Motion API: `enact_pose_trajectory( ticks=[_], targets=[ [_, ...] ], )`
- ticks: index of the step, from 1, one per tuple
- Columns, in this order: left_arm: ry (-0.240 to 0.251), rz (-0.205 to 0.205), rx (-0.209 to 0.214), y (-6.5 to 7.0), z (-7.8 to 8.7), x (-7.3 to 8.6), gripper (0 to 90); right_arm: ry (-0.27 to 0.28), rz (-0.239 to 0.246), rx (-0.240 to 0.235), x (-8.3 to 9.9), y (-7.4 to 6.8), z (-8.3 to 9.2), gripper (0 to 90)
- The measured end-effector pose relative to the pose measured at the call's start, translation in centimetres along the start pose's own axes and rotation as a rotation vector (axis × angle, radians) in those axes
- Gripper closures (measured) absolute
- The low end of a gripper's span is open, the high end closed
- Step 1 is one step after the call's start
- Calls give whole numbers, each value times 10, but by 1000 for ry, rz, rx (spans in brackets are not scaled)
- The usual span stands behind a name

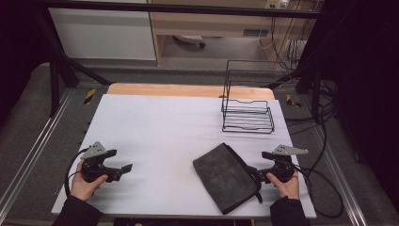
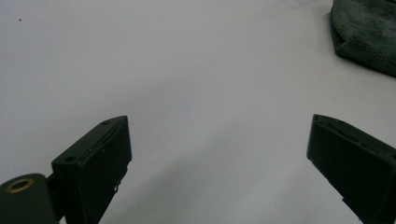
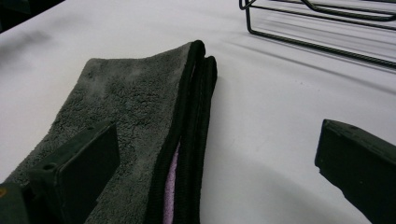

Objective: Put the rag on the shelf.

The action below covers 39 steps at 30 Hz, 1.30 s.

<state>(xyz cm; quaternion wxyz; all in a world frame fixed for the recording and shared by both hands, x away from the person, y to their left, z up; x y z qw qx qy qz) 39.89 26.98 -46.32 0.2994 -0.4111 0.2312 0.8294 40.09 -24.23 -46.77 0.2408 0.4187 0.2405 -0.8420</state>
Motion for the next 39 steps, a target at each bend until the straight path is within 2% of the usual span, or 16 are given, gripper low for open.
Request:
enact_pose_trajectory(
  ticks=[9, 21, 34, 39],
  targets=[
    [-16, 4, -9, 3, -3, 0, 68, 2, -9, 3, 1, -1, 0, 8],
    [-34, -4, 7, 12, -10, -3, 67, -5, -9, -7, 0, -5, -4, 9],
    [-50, -16, 24, 32, -25, -13, 68, -23, 12, -11, 0, -11, -10, 11],
    [-54, -8, 25, 40, -31, -18, 78, -31, 14, -17, 0, -14, -13, 15]
  ],
)
Point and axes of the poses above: each handheld gripper's, and its own axes: z roughly backward along the jaws, x roughly out of its underside, y roughly to its right, the point moved 6 cm from there along -z, roughly forward along the jaws, and after that the axes turned 3 degrees about x, right-handed, at the moved point
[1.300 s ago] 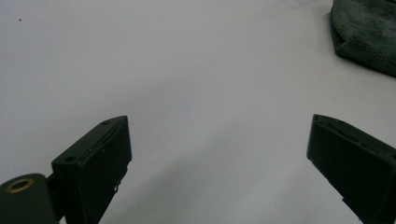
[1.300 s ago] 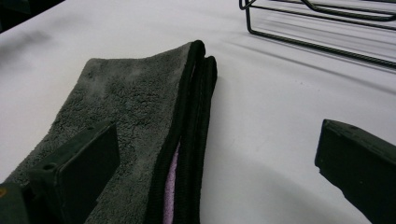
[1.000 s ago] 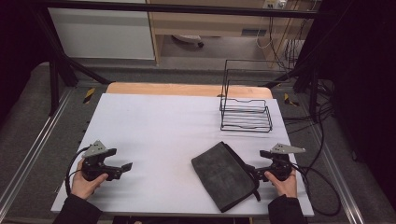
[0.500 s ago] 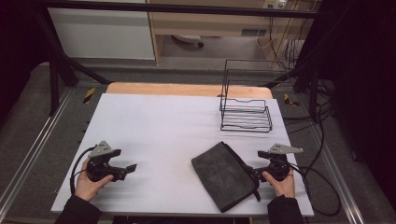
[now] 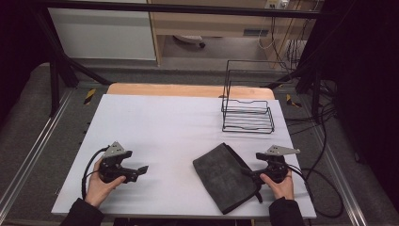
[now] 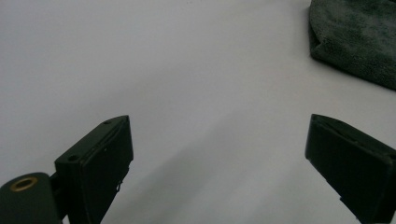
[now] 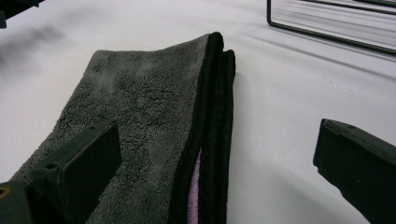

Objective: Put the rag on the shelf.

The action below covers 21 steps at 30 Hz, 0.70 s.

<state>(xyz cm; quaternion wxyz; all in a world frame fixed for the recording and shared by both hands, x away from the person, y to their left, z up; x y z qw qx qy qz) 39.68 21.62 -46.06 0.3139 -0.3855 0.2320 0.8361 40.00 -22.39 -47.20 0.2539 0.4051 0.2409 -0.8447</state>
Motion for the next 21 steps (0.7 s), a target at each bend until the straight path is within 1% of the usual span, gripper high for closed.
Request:
enact_pose_trajectory(
  ticks=[3, 5, 11, 16, 19, 20, 21],
  targets=[
    [-6, 14, 2, 4, -4, -3, 79, -10, 3, -2, 1, -1, -2, 17],
    [-3, 22, -5, 6, -7, -6, 86, -16, 5, -2, 1, -1, -3, 22],
    [0, 22, -4, 15, -14, -16, 111, -26, 6, -1, 1, -2, -5, 31],
    [-5, 18, 8, 27, -25, -27, 127, -26, 7, 1, 1, -3, -7, 49],
    [-9, 15, 7, 33, -32, -33, 144, -26, 1, 11, 1, -3, -8, 65],
    [-11, 12, 11, 36, -34, -35, 159, -29, 12, 22, 1, -2, -8, 79],
    [-12, 16, 17, 38, -37, -37, 159, -29, 12, 22, 1, -2, -8, 79]
  ],
)
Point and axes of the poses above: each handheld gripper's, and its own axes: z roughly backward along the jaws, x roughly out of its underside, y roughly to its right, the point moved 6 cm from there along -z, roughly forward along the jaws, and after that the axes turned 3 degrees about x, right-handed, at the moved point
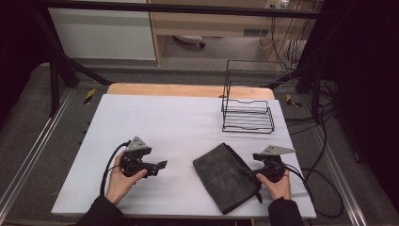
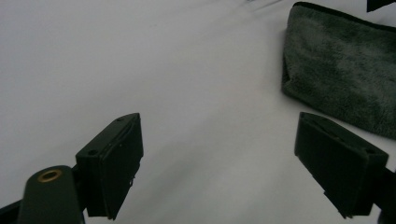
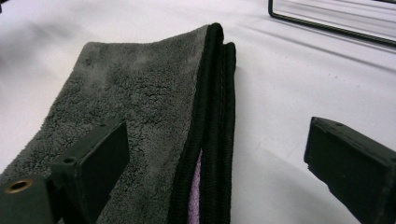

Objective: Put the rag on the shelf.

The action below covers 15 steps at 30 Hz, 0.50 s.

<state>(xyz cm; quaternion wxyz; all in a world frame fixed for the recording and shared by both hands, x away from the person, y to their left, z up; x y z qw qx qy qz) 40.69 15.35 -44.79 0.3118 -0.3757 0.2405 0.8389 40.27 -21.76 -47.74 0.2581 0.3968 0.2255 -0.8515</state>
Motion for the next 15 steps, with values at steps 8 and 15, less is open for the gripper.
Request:
enact_pose_trajectory(
  ticks=[8, 15],
  targets=[
    [-22, -5, 15, 19, -22, -14, 211, -12, 13, 13, 2, 0, -2, 174],
    [-25, 15, 41, 36, -45, -24, 277, -42, 29, 28, 6, -1, -3, 263]
  ],
)
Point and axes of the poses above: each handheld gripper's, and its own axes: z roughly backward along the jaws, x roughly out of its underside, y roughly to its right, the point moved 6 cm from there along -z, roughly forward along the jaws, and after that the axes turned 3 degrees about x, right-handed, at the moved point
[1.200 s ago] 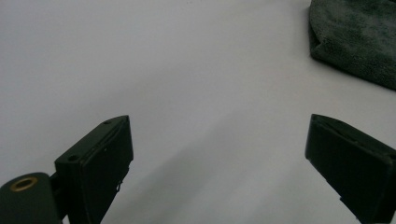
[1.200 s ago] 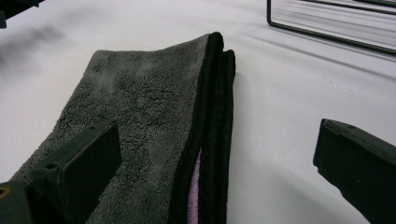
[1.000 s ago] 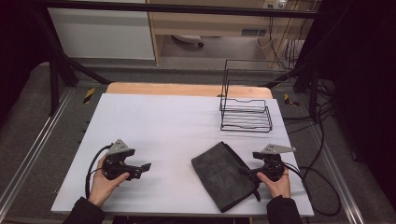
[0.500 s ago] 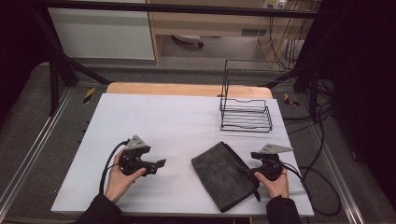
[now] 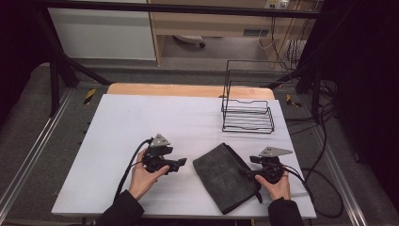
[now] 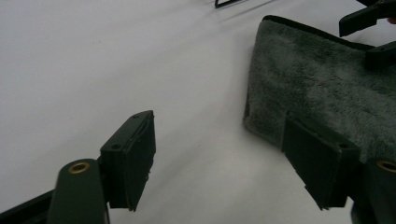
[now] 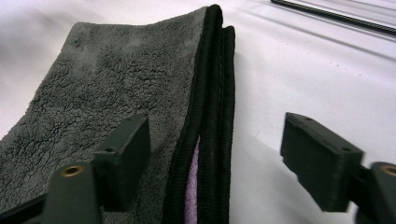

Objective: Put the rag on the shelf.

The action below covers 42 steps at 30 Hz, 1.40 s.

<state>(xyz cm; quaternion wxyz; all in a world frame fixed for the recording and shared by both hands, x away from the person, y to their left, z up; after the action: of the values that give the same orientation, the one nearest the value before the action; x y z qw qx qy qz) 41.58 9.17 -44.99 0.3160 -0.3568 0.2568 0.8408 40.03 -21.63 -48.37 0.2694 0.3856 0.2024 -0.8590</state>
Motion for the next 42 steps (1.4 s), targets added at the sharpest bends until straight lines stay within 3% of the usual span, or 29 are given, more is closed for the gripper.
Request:
enact_pose_trajectory(
  ticks=[9, 15, 19, 26, 31, 42],
  targets=[
    [-30, 17, 29, 19, -27, -4, 466, -23, -5, -24, 2, -3, 0, 461],
    [-84, 5, 26, 26, -45, 3, 581, -59, -3, -29, 5, -4, -2, 540],
    [-108, 16, 32, 29, -51, 7, 624, -75, -6, -27, 6, -4, -3, 548],
    [-135, 27, 39, 31, -53, 10, 699, -116, -2, -23, 7, -5, -6, 575],
    [-137, 36, 44, 33, -55, 10, 779, -128, -27, -40, 7, -7, -7, 626],
    [-142, 22, 63, 28, -45, -1, 835, -117, -43, -20, 3, -10, -6, 697]
  ],
)
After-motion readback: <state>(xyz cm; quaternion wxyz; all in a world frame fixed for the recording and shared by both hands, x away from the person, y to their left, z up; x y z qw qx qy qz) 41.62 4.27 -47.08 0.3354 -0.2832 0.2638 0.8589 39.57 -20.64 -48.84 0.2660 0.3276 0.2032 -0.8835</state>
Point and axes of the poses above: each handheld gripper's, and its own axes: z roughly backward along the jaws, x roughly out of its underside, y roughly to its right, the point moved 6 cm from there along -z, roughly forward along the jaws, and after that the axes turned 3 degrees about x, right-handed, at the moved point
